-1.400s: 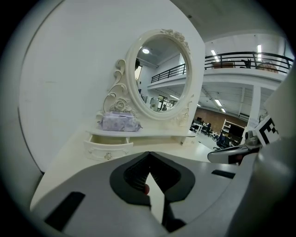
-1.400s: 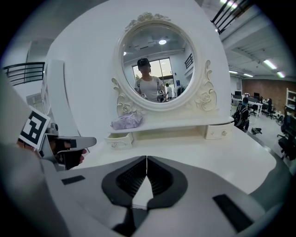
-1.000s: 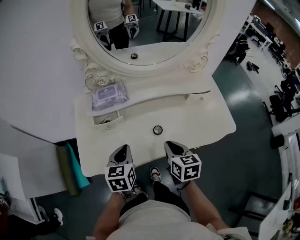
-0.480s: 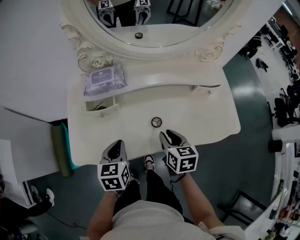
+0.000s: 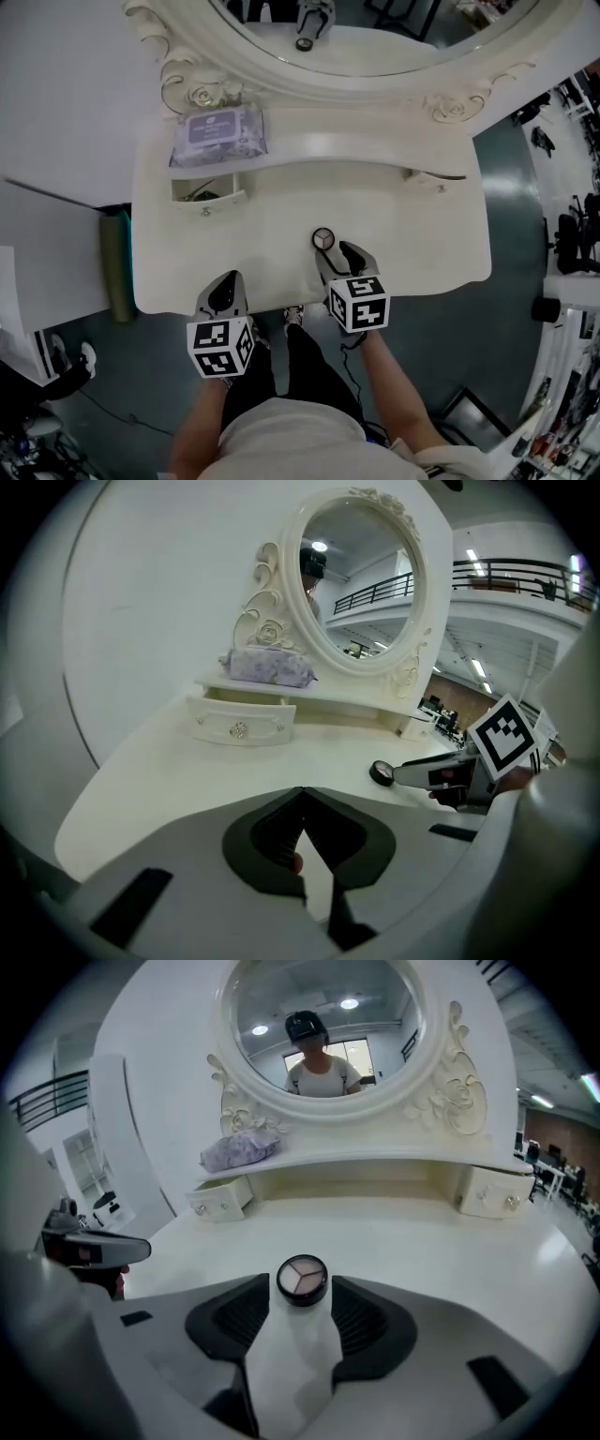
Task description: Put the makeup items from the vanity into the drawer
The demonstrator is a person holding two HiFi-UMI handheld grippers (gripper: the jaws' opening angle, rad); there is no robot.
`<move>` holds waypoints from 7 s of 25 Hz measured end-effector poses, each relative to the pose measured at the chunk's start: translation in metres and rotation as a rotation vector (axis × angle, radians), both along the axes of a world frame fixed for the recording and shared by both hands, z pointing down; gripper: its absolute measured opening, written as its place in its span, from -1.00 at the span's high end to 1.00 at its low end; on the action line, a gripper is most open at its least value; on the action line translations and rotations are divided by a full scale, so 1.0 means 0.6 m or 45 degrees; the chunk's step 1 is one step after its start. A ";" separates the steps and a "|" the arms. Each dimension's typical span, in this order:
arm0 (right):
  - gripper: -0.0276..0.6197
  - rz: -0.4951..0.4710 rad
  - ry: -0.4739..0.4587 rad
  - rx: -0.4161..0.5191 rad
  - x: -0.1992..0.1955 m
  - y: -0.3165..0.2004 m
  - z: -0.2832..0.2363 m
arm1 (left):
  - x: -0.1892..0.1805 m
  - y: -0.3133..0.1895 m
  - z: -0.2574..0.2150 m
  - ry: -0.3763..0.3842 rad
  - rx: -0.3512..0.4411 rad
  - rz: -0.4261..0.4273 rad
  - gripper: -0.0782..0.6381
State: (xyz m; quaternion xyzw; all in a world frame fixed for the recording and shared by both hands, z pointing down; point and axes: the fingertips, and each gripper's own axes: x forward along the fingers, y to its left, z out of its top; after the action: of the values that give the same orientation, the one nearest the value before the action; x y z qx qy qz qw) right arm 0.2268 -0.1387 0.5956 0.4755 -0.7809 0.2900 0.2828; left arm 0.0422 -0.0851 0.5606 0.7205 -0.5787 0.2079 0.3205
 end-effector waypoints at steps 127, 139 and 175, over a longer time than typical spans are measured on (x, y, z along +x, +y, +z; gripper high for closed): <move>0.22 -0.264 0.009 0.135 -0.355 -0.120 -0.155 | -0.322 -0.089 -0.106 0.121 0.229 -0.325 0.77; 0.26 -0.182 -0.049 0.211 -0.330 -0.053 -0.195 | -0.307 -0.025 -0.136 0.107 0.283 -0.275 0.77; 0.86 0.077 -0.093 0.291 -0.192 0.118 -0.237 | -0.210 0.087 -0.142 0.138 0.299 -0.109 0.77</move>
State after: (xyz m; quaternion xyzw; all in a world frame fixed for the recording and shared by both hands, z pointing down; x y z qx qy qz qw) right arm 0.1118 -0.0682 0.4537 0.5170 -0.8039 0.2248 0.1892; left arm -0.0835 -0.0331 0.4754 0.7380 -0.6110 0.0857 0.2733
